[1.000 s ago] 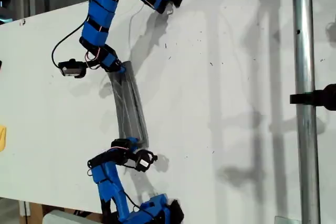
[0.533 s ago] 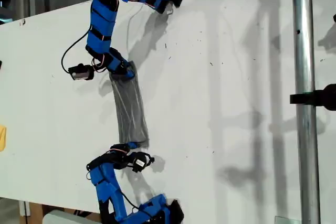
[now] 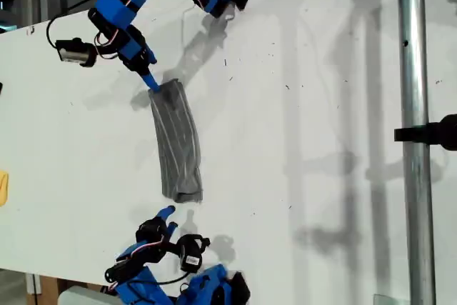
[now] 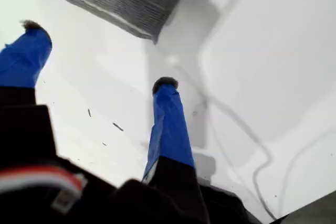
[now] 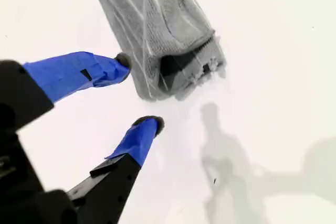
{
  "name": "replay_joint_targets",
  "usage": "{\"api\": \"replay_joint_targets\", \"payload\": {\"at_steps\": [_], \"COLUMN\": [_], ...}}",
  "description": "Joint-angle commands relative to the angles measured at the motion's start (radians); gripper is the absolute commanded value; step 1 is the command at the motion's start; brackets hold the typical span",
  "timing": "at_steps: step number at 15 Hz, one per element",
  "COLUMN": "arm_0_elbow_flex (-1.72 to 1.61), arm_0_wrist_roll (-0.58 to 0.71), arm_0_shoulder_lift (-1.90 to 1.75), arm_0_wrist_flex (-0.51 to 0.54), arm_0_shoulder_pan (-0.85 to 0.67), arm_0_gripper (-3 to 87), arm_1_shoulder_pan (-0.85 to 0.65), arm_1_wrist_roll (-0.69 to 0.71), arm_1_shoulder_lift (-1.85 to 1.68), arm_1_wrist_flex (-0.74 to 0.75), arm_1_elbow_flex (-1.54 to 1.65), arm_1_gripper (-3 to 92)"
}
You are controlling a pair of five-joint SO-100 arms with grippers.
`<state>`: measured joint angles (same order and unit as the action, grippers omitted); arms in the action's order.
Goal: Grasp corners of a towel and fold twice.
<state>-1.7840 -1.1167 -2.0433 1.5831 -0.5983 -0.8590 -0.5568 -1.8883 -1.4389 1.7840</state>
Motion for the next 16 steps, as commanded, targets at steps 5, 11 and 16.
{"api": "replay_joint_targets", "payload": {"at_steps": [5,11,16], "arm_0_elbow_flex": [-0.528,-1.049,-1.172], "arm_0_wrist_roll": [-0.232,-0.380,-0.413], "arm_0_shoulder_lift": [-0.969,-1.253,-1.431], "arm_0_wrist_flex": [-0.083,-0.339,-0.276], "arm_0_shoulder_pan": [0.347,0.575,0.563], "arm_0_gripper": [14.5,0.4,-2.6], "arm_1_shoulder_pan": [-0.037,-0.049,-0.067], "arm_1_wrist_roll": [-0.265,-0.241,-0.176], "arm_1_shoulder_lift": [-0.520,-0.523,0.095], "arm_1_wrist_flex": [-0.028,0.126,0.558], "arm_1_elbow_flex": [0.373,0.471,0.342], "arm_1_gripper": [46.6,46.5,46.9]}}
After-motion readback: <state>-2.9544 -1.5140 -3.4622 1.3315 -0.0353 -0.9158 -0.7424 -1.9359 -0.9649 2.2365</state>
